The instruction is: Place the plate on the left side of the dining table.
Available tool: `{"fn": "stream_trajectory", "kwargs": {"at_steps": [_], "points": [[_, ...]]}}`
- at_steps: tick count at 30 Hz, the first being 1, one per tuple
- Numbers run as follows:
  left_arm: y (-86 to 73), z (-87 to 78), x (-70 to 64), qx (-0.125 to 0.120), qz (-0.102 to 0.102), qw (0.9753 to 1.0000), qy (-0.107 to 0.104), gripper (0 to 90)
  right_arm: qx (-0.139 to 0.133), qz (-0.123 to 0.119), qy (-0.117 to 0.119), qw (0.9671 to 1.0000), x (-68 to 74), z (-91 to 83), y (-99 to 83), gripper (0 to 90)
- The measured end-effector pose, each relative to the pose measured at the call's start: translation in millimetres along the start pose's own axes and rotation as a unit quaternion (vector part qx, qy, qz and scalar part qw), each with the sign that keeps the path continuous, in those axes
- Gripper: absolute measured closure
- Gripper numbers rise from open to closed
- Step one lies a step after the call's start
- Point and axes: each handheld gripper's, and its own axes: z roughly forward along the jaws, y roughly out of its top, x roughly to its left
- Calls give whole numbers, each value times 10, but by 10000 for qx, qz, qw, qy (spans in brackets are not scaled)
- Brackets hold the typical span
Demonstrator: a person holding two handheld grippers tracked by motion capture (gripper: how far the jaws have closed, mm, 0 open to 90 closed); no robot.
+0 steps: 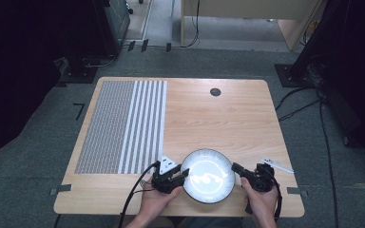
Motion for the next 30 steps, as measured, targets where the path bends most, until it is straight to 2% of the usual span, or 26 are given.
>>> {"fn": "stream_trajectory", "kwargs": {"at_steps": [3, 4, 12, 15, 17, 24, 30], "points": [[2, -2, 7, -2, -13, 10000, -27, 651, 6, 105, 69, 9999, -21, 0, 2, 896], [3, -3, 8, -2, -17, 10000, -34, 646, 17, 204, 137, 9997, -41, -1, 3, 895], [10, -18, 13, -38, -49, 9999, -99, 634, 54, 350, 275, 9990, -49, 14, -12, 896], [11, -19, 21, -30, -68, 9999, -129, 634, 29, 250, 230, 9994, -36, 17, -19, 895], [16, -27, 27, -29, -101, 9998, -154, 635, 35, 78, 133, 9999, 0, 22, -28, 895], [27, -42, 51, 29, -182, 9995, -244, 638, 58, -138, -8, 9999, 58, 51, -63, 889], [33, -49, 60, 8, -226, 9994, -264, 634, 248, -343, -38, 9991, 94, 81, -98, 858]]}}
